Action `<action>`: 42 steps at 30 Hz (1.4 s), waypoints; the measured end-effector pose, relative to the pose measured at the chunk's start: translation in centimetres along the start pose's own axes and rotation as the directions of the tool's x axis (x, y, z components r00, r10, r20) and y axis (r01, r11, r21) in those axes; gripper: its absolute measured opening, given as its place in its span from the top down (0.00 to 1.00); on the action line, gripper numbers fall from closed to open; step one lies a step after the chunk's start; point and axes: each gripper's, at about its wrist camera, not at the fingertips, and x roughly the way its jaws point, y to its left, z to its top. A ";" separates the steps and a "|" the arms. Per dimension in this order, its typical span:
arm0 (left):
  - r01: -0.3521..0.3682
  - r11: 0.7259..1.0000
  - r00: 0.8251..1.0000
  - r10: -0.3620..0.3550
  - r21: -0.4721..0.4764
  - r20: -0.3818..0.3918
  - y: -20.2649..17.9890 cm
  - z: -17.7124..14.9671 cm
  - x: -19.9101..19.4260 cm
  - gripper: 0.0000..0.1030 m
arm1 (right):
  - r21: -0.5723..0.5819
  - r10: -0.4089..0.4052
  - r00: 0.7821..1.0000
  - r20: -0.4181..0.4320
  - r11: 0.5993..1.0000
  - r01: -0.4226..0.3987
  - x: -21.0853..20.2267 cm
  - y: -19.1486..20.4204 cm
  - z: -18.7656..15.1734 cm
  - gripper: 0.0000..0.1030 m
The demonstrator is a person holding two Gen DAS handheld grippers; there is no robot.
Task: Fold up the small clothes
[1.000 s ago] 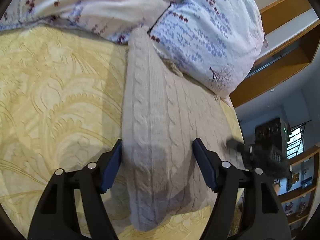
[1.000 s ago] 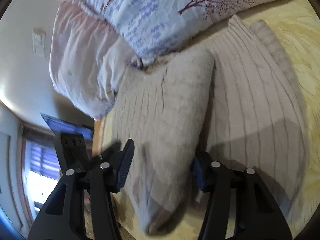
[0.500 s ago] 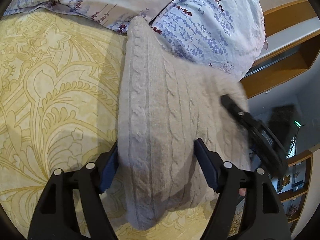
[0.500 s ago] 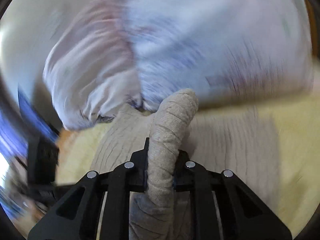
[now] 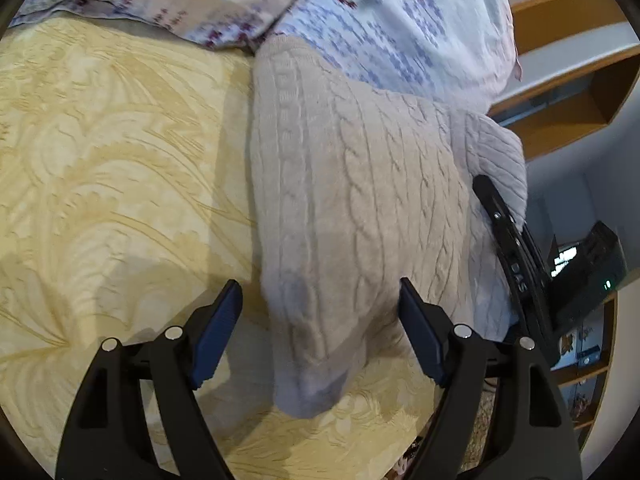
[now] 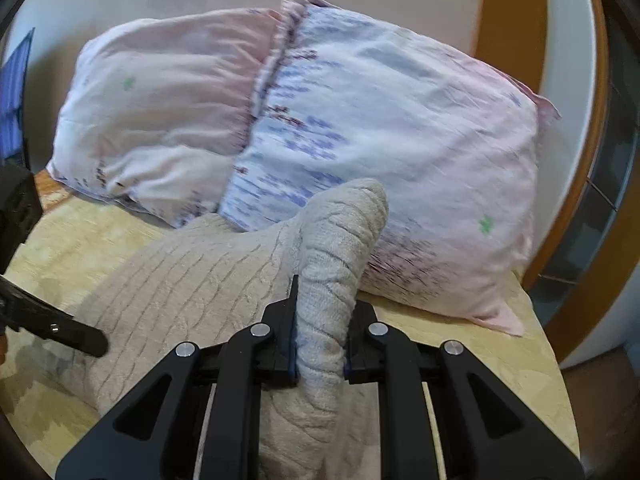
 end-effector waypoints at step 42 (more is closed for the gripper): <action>0.000 1.000 1.000 0.000 0.021 0.012 -0.8 -3.6 0.1 0.61 | 0.604 0.345 0.932 -0.112 0.768 -0.212 -5.0 -7.4 -11.1 0.86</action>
